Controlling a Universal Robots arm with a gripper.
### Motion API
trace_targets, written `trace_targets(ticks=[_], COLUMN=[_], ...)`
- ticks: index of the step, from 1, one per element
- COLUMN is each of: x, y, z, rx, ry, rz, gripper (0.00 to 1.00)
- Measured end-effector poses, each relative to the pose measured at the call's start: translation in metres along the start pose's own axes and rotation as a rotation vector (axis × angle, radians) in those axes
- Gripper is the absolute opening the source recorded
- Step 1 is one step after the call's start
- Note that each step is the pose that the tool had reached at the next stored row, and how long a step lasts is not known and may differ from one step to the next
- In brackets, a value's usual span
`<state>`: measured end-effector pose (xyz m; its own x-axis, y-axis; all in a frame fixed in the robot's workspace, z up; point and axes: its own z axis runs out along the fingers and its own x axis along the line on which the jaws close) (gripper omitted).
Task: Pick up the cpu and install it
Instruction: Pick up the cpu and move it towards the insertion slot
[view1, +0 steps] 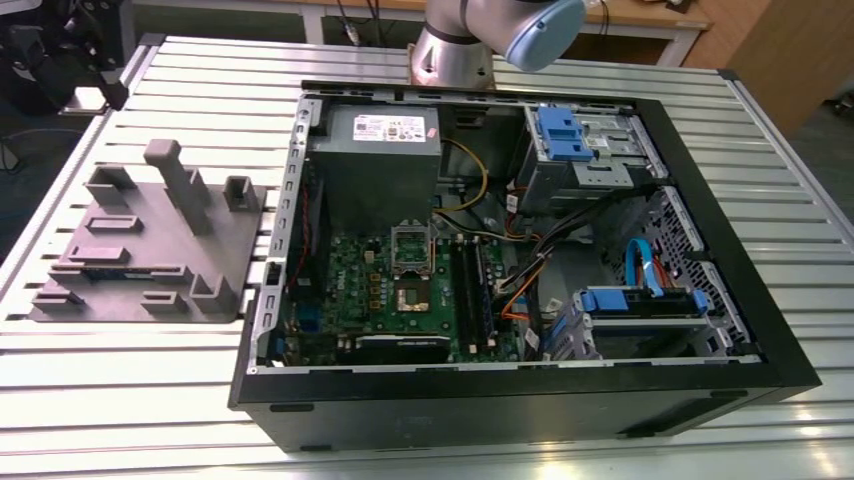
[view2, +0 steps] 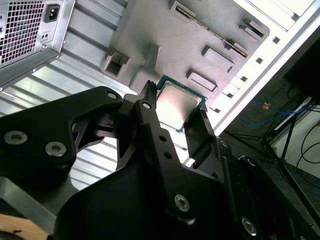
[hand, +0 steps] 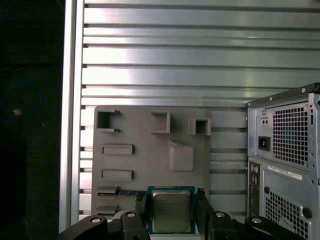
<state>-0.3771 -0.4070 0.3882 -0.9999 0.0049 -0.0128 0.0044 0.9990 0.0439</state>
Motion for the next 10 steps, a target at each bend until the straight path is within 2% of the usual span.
trace_targets(ticks=[6, 10], x=[-0.0002, -0.0048], y=[0.0001, 0.0001], z=[-0.0007, -0.0006], rx=[0.0001, 0.0], ry=[0.0001, 0.0001], rz=[0.0, 0.0], gripper=[0.47, 0.47])
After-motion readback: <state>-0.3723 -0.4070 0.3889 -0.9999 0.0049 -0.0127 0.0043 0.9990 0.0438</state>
